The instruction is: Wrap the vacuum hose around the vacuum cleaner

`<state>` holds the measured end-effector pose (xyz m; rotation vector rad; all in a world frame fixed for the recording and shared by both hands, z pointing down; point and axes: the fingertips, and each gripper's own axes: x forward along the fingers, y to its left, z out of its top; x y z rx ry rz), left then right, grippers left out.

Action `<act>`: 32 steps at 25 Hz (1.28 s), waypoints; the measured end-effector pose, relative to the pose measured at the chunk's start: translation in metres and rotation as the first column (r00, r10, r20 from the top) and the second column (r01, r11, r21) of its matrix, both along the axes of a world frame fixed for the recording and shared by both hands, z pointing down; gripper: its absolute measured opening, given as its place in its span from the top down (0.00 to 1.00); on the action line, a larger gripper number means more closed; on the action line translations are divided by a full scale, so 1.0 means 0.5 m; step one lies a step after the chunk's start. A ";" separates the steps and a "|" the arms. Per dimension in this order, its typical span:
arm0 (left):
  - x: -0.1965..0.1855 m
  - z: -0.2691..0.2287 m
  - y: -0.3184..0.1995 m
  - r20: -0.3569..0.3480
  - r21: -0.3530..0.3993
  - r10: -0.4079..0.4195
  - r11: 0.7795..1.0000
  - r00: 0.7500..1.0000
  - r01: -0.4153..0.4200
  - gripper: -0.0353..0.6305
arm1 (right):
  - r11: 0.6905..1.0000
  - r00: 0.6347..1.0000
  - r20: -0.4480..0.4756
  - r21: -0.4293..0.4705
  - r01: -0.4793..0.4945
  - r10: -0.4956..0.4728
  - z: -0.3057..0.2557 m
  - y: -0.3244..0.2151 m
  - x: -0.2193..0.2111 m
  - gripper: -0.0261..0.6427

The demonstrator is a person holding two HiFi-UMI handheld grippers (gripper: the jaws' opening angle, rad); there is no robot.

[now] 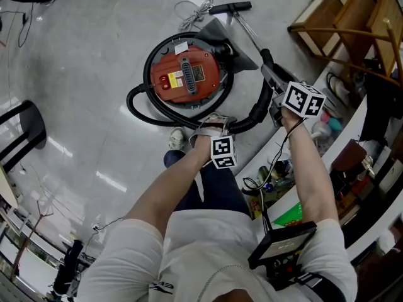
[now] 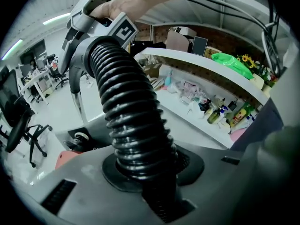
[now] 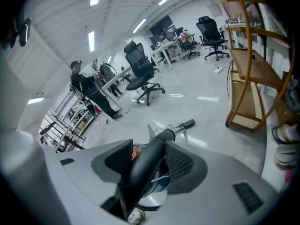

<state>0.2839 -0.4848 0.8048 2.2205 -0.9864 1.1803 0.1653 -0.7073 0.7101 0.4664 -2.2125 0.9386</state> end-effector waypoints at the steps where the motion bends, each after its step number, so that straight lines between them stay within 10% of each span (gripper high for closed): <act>1: -0.002 -0.006 -0.006 0.000 0.008 0.000 1.000 1.000 0.000 0.79 | 1.000 1.000 0.006 0.009 0.000 0.000 -0.009 -0.004 -0.005 0.63; 9: -0.037 -0.048 -0.039 0.017 0.060 -0.043 0.997 0.999 0.042 0.79 | 0.993 0.999 0.015 0.114 0.039 -0.041 -0.069 -0.020 -0.045 0.65; 10: -0.044 -0.046 -0.040 0.012 0.046 -0.063 0.997 0.998 0.062 0.79 | 0.984 0.998 0.022 0.173 0.050 -0.055 -0.090 -0.030 -0.051 0.69; 11: -0.054 -0.037 -0.038 0.005 0.019 -0.086 0.996 0.996 0.086 0.79 | 0.968 0.996 0.030 0.241 0.076 -0.086 -0.117 -0.042 -0.061 0.97; 15: -0.073 0.010 0.011 -0.014 -0.063 -0.054 0.997 0.998 0.053 0.83 | 0.936 0.985 0.020 0.316 0.157 -0.172 -0.168 -0.083 -0.094 0.97; 20: -0.074 0.051 0.053 0.018 -0.130 0.035 0.991 0.999 -0.032 0.84 | 0.990 0.998 -0.014 0.128 -0.057 0.060 -0.073 -0.123 0.095 0.95; 24: -0.073 0.060 0.079 0.019 -0.163 0.047 0.986 0.999 -0.043 0.84 | 0.989 0.988 -0.136 -0.116 -0.090 0.074 0.076 -0.011 0.221 0.75; 32: -0.065 0.034 0.056 -0.014 -0.133 0.014 0.991 1.000 -0.016 0.84 | 0.823 0.961 -0.139 -0.496 -0.277 0.240 0.244 0.139 0.241 0.50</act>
